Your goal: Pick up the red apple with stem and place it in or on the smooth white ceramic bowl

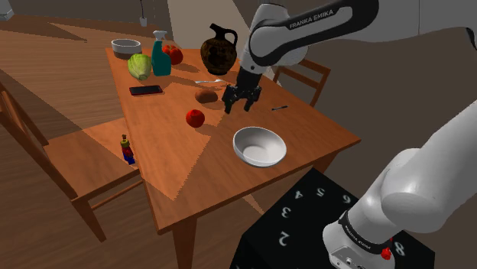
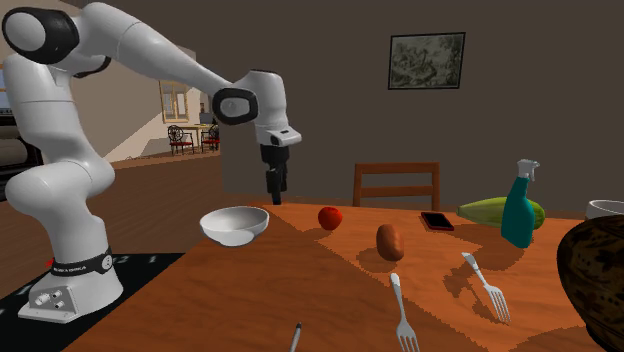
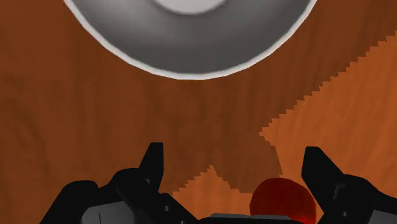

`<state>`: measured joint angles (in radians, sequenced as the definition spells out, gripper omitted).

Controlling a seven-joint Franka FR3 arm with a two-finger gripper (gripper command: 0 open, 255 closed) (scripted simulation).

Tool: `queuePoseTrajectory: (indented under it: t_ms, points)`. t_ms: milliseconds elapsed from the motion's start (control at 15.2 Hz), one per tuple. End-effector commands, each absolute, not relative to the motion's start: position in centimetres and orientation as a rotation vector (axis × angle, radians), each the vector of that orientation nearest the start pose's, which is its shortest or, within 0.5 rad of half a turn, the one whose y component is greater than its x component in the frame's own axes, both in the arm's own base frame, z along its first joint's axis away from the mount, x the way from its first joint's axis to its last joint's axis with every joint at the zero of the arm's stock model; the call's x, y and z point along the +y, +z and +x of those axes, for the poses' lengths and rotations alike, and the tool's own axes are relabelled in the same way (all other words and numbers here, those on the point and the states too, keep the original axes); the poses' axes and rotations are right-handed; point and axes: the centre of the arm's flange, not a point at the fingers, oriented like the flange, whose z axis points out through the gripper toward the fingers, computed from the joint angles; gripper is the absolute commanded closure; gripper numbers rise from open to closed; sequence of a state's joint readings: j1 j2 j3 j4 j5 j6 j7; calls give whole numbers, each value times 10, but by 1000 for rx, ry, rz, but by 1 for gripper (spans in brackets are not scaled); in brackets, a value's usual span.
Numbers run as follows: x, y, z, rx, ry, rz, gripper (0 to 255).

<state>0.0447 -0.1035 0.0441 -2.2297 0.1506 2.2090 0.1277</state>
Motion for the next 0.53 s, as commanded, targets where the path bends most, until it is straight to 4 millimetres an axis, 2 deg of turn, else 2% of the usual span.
queuePoseTrajectory:
  t_ms: [0, 462]
  points:
    - [56, 412, 537, 184, -133, -2981, 0]
    - [76, 379, 608, 172, -219, -2897, 0]
